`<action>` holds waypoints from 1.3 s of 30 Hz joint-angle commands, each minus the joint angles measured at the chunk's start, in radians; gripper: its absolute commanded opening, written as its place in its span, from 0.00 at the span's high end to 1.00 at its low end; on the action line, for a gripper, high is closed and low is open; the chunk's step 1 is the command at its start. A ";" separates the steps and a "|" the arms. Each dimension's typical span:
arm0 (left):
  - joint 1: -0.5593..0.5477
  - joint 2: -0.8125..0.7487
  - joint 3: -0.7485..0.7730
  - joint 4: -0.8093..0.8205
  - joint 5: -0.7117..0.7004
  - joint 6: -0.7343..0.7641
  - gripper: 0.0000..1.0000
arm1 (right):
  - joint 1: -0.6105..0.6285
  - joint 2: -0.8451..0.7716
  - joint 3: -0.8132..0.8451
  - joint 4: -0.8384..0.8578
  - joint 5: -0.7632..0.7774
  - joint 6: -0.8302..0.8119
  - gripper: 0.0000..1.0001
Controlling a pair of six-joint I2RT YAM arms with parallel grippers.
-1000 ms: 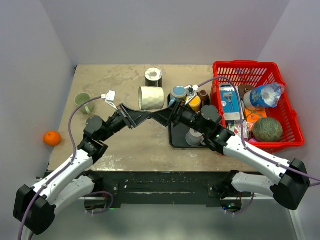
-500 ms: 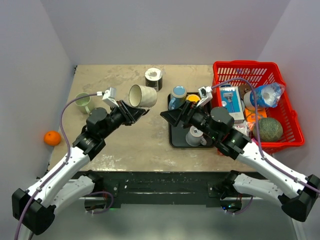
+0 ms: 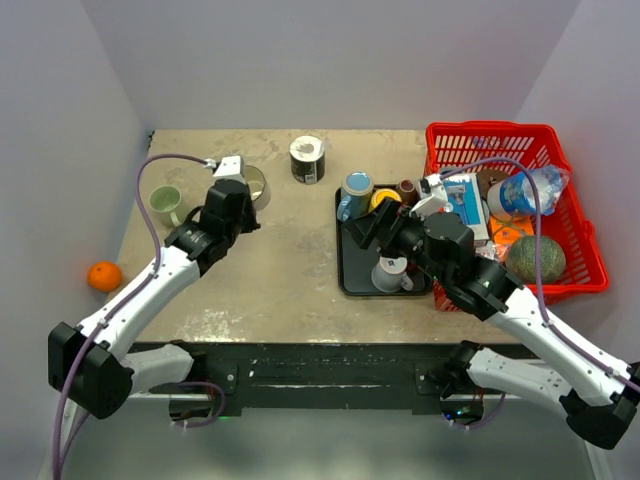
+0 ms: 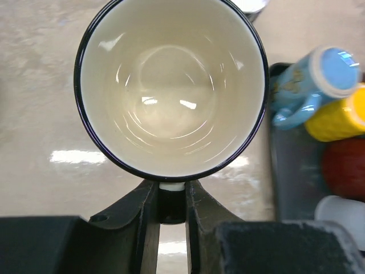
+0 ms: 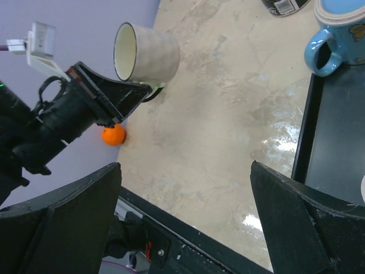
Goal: Turn the mug right side up
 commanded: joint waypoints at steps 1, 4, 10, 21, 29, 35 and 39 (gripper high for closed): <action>0.083 0.033 0.043 -0.004 -0.104 0.082 1.00 | 0.001 -0.038 0.011 -0.031 0.066 0.031 0.01; 0.169 0.062 0.026 0.000 -0.070 0.088 1.00 | 0.001 -0.011 0.017 -0.034 0.061 0.011 0.01; 0.281 0.154 0.030 0.029 -0.048 0.123 1.00 | 0.001 0.072 0.038 -0.069 0.049 -0.066 0.01; 0.412 0.409 0.164 0.072 0.009 0.113 1.00 | 0.001 0.031 -0.044 -0.066 0.033 -0.061 0.01; 0.447 0.487 0.182 0.179 0.016 0.090 1.00 | 0.001 0.006 -0.074 -0.063 0.030 -0.031 0.01; 0.450 0.536 0.181 0.236 0.007 0.076 1.00 | -0.001 0.003 -0.069 -0.063 0.021 -0.018 0.01; 0.459 0.585 0.211 0.221 0.024 0.080 1.00 | 0.001 0.001 -0.057 -0.075 0.015 -0.017 0.01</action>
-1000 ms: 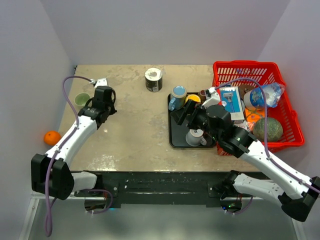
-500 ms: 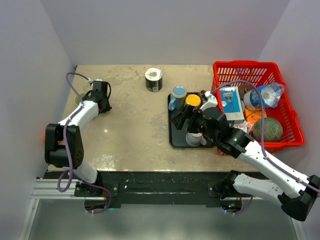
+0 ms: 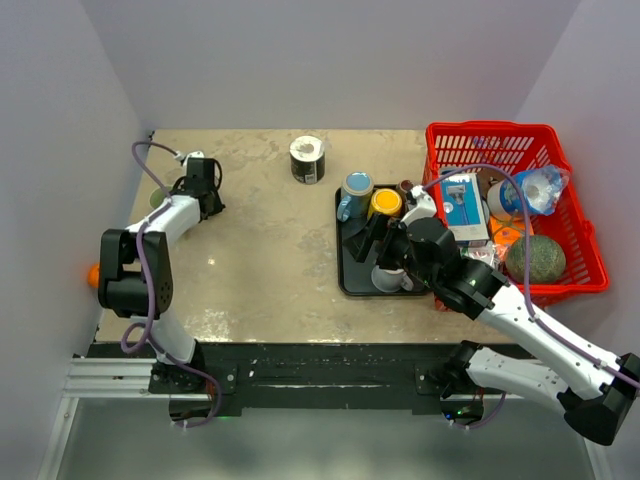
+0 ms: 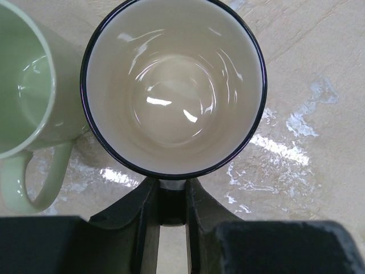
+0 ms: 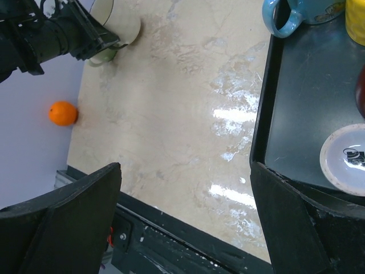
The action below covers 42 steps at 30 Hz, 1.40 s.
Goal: Turn the mug right side up
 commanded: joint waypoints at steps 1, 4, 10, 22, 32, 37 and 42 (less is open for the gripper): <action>0.019 0.029 0.070 0.102 -0.009 -0.016 1.00 | 0.001 -0.026 0.014 0.005 0.000 0.019 0.01; 0.026 0.031 0.058 0.112 0.000 -0.016 1.00 | 0.001 -0.031 0.011 -0.004 0.004 0.027 0.01; 0.045 0.045 0.066 0.084 0.005 -0.021 1.00 | 0.001 -0.035 -0.006 -0.003 0.000 0.048 0.01; 0.045 -0.029 0.067 0.043 0.068 -0.012 0.45 | 0.001 0.028 0.052 -0.134 0.058 0.047 0.01; 0.045 -0.253 0.104 -0.080 0.124 0.018 0.14 | 0.003 0.127 0.153 -0.252 0.208 -0.035 0.01; 0.045 -0.481 0.000 -0.097 0.277 -0.047 0.11 | 0.001 0.184 0.123 -0.294 0.360 -0.019 0.01; 0.045 -0.725 -0.167 -0.034 0.382 -0.076 0.07 | 0.001 0.239 0.095 -0.280 0.362 -0.110 0.01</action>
